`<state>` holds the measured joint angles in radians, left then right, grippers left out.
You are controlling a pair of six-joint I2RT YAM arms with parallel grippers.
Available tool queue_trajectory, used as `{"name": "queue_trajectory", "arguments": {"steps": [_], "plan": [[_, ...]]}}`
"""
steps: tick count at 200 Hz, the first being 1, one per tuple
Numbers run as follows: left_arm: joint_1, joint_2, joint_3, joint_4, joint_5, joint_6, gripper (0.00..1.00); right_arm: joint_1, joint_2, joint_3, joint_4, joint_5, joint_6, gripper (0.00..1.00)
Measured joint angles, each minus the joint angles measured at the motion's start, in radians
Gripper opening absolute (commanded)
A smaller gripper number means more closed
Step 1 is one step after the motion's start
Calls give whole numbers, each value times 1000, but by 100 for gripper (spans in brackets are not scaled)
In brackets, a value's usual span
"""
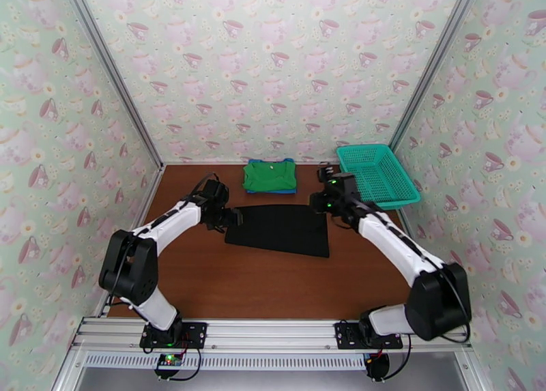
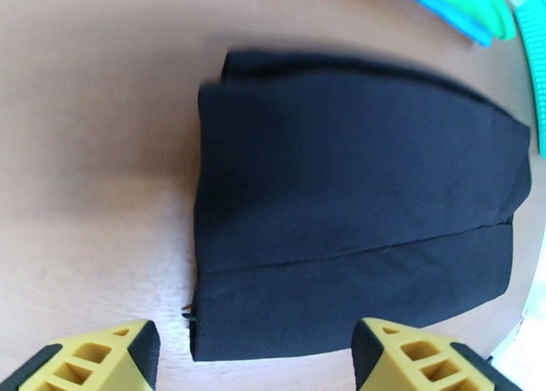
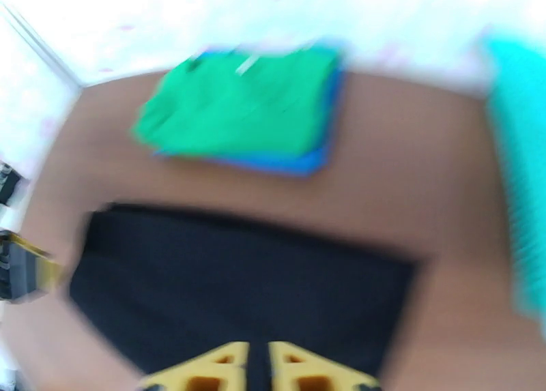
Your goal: Fold and stack the mixed laundry pile
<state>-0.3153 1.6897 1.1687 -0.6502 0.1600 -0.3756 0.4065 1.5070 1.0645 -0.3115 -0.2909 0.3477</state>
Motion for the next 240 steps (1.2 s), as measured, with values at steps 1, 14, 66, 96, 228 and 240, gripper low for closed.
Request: {"name": "queue_trajectory", "arguments": {"steps": [1, 14, 66, 96, 228, 240], "plan": [[0, 2, 0, 2, 2, 0, 78, 8, 8, 0, 1, -6, 8, 0], [0, 18, 0, 18, 10, -6, 78, 78, 98, 2, 37, -54, 99, 0], [1, 93, 1, 35, 13, -9, 78, 211, 373, 76, 82, -84, 333, 0], [1, 136, 17, 34, 13, -6, 78, 214, 426, 127, 85, -76, 378, 0], [-43, 282, 163, -47, -13, 9, 71, 213, 500, 175, 54, -9, 382, 0], [-53, 298, 185, -74, -44, 7, 60, 213, 501, 171, 66, -12, 382, 0]]}}
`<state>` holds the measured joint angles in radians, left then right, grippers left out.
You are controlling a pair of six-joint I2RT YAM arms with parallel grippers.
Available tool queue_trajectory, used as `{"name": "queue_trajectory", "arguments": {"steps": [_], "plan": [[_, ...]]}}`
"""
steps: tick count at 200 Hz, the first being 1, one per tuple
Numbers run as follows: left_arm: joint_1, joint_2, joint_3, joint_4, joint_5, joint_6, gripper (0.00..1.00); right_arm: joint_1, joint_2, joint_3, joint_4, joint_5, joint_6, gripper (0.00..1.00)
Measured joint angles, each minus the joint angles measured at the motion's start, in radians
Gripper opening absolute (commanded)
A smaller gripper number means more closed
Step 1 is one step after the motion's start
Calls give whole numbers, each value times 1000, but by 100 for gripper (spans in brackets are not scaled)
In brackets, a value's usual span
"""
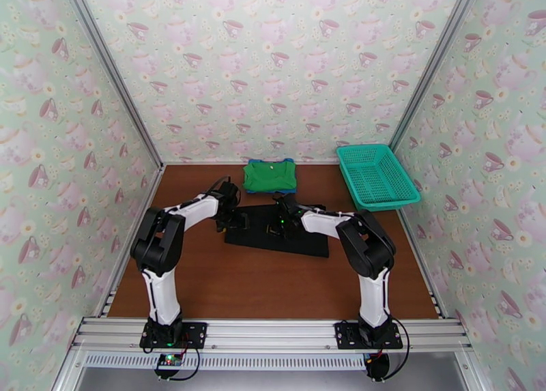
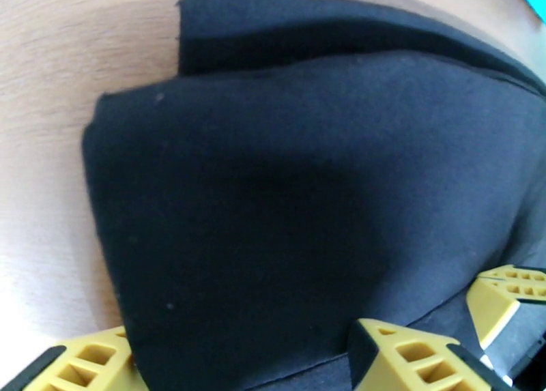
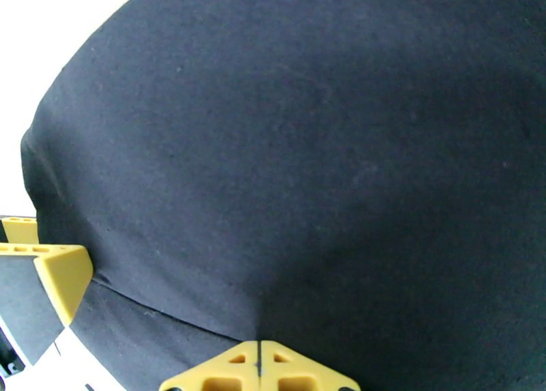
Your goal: Fold and stack the mixed laundry pile
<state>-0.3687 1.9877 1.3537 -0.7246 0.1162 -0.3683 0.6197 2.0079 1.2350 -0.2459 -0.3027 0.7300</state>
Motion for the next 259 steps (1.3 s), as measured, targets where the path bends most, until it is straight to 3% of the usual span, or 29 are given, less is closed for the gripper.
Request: {"name": "queue_trajectory", "arguments": {"steps": [16, 32, 75, 146, 259], "plan": [[-10, 17, 20, -30, -55, 5, 34, 0, 0, -8, 14, -2, 0, 0], [-24, 28, 33, -26, -54, 1, 0, 0, 0, -21, 43, -9, 0, 0], [-85, 22, 43, -10, -116, -2, 0, -20, -30, -88, 111, -20, 0, 0], [-127, -58, 168, -201, -204, 14, 0, -27, -61, -142, 145, -31, -1, 0], [-138, -83, 213, -320, -282, 67, 0, -18, -50, -96, 36, -85, -4, 0]]}}
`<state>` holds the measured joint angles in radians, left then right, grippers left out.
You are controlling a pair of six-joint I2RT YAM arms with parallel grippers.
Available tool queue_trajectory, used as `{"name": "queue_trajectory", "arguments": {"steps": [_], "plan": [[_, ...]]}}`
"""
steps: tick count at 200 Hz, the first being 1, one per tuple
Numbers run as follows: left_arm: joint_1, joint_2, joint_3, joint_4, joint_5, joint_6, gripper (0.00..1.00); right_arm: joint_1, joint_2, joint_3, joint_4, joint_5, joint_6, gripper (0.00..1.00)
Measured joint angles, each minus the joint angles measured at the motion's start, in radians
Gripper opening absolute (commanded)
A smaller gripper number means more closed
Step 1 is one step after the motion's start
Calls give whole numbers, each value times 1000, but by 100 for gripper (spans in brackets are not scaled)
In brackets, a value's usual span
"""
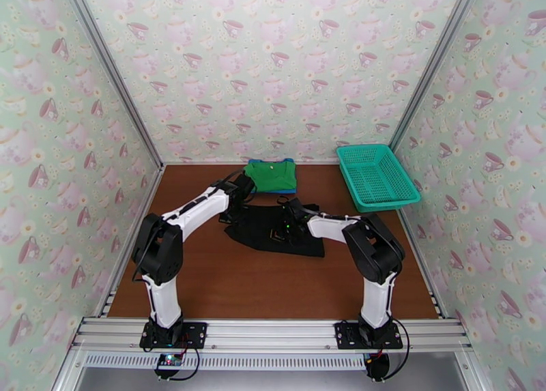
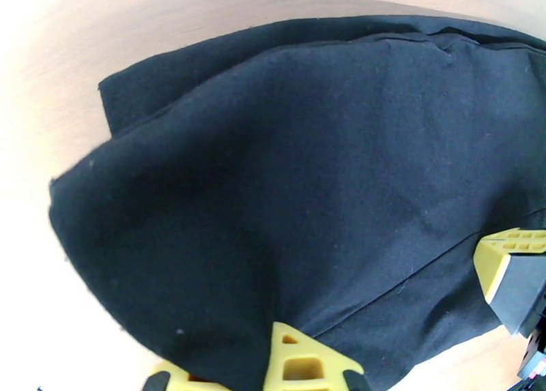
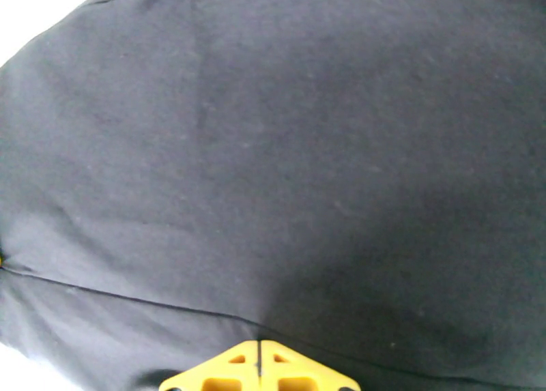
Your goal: Fold and stack the mixed laundry pile
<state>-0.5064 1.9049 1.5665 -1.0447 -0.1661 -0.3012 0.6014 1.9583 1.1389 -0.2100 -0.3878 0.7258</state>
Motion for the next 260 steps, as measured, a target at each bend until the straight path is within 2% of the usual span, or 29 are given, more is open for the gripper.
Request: {"name": "queue_trajectory", "arguments": {"steps": [28, 63, 107, 116, 147, 177, 211, 260], "plan": [[-27, 0, 74, -34, -7, 3, 0, 21, 51, 46, 38, -35, 18, 0], [-119, 4, 167, -75, -6, -6, 0, 53, 98, 88, 86, -61, 35, 0], [-190, 49, 256, -122, -3, -27, 0, 39, 70, 63, 78, -52, 22, 0], [-194, 61, 267, -129, -3, -32, 0, 26, 34, 29, 55, -37, 12, 5], [-196, 90, 278, -153, -4, -39, 0, -95, -206, -111, -78, 35, -59, 20], [-196, 102, 312, -182, -10, -39, 0, -253, -400, -217, -138, 72, -142, 28], [-196, 121, 363, -204, -16, -38, 0, -406, -384, -298, -201, 94, -236, 32], [-202, 149, 403, -225, -21, -38, 0, -418, -316, -291, -207, 85, -286, 32]]}}
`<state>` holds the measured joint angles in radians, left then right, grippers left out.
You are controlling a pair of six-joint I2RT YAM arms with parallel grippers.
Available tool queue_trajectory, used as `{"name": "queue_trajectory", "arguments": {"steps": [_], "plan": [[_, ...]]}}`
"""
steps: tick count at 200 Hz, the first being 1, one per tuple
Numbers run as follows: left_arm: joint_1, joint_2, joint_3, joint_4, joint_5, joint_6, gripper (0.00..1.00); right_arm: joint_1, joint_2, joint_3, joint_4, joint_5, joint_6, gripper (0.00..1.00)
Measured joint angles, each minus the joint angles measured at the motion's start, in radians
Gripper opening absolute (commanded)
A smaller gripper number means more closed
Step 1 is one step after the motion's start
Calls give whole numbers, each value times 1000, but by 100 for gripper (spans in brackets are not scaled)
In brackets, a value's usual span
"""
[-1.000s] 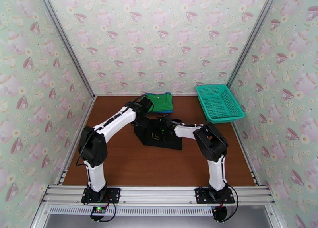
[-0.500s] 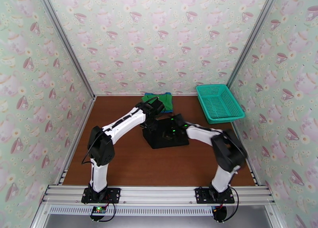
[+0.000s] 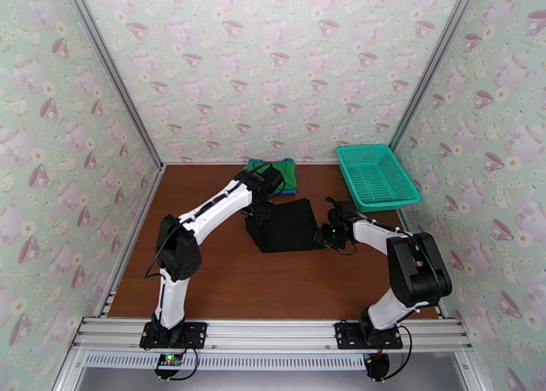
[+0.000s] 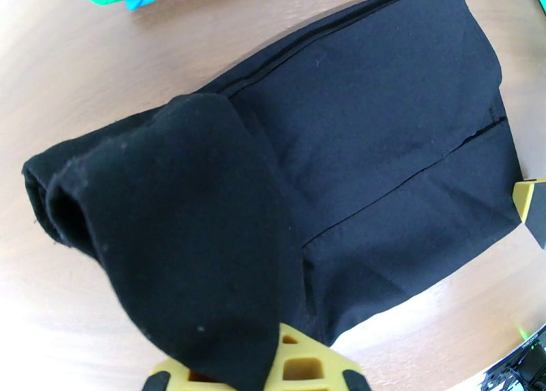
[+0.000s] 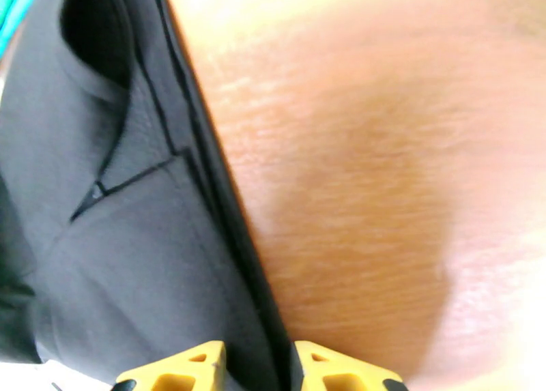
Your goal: Fold and stack the mixed laundry pile
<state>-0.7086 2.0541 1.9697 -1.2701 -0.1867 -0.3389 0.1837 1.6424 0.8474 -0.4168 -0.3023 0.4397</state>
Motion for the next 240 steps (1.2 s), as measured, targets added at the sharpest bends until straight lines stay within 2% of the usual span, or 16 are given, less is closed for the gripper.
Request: {"name": "queue_trajectory", "arguments": {"steps": [46, 105, 194, 206, 220, 240], "plan": [[-38, 84, 140, -39, -1, 0, 0, 13, 9, -17, 58, -27, 27, 26], [-114, 232, 307, -44, 46, -29, 0, 108, 27, -35, 176, -31, 84, 26], [-137, 333, 354, 58, 188, -84, 0, 110, 27, -36, 179, -31, 88, 26], [-137, 335, 354, 86, 207, -92, 13, 110, 27, -36, 179, -31, 88, 28], [-137, 339, 354, 116, 227, -102, 42, 111, 27, -36, 180, -32, 88, 30], [-137, 355, 354, 150, 254, -116, 64, 115, 22, -36, 179, -30, 88, 32]]}}
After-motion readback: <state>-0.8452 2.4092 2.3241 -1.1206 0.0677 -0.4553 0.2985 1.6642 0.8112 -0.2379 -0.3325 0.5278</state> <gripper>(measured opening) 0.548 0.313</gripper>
